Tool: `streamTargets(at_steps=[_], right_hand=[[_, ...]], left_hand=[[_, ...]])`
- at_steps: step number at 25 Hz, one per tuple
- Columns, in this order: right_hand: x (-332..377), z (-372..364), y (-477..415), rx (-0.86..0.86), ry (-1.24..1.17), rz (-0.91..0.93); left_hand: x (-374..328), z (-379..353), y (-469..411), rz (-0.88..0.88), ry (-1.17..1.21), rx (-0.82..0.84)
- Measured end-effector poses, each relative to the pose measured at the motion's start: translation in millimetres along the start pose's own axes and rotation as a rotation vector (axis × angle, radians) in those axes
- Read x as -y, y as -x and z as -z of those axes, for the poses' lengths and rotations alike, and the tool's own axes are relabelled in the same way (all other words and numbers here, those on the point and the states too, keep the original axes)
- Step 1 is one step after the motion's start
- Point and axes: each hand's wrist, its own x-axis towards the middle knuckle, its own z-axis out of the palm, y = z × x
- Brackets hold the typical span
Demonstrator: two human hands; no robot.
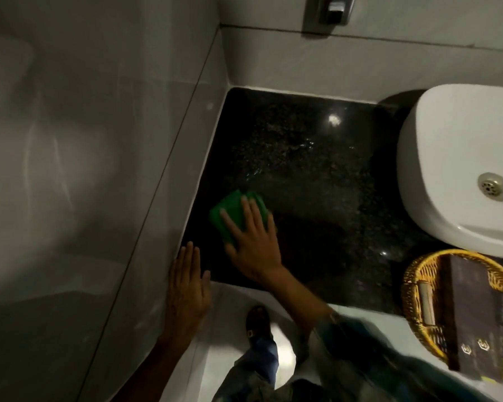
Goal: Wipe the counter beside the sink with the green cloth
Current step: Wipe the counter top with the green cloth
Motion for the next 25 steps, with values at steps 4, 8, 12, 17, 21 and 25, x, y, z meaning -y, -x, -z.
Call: streamTargets(at_steps=[4,8,12,17,21,25], right_hand=[[-86.2,14.6,43.0,-0.135,-0.011,-0.273],[-185.5,60.1,-39.4,-0.146,-0.099,-0.701],[-136.8,54.2,-142.2,-0.076,-0.154,-0.517],[-42.9,5.8,-80.5,-0.076,-0.021,0.015],[-171.2,33.3,-55.5,-0.258,-0.044,-0.521],[-227.2,64.1,-124.8,-0.223,-0.159,-0.803]], left_hand=[[-32.4,-4.1,-46.1,-0.088,-0.045,0.040],[-47.3,-9.9,-91.2,-0.073,-0.097,0.038],[-41.8,-15.6,-86.8,-0.086,-0.119,0.014],[-43.7,-11.8,-88.7,-0.088,-0.122,0.029],[-57.1,-10.6,-112.7,-0.164,-0.046,0.020],[-85.3,-16.4,-175.6,-0.159,-0.043,0.020]])
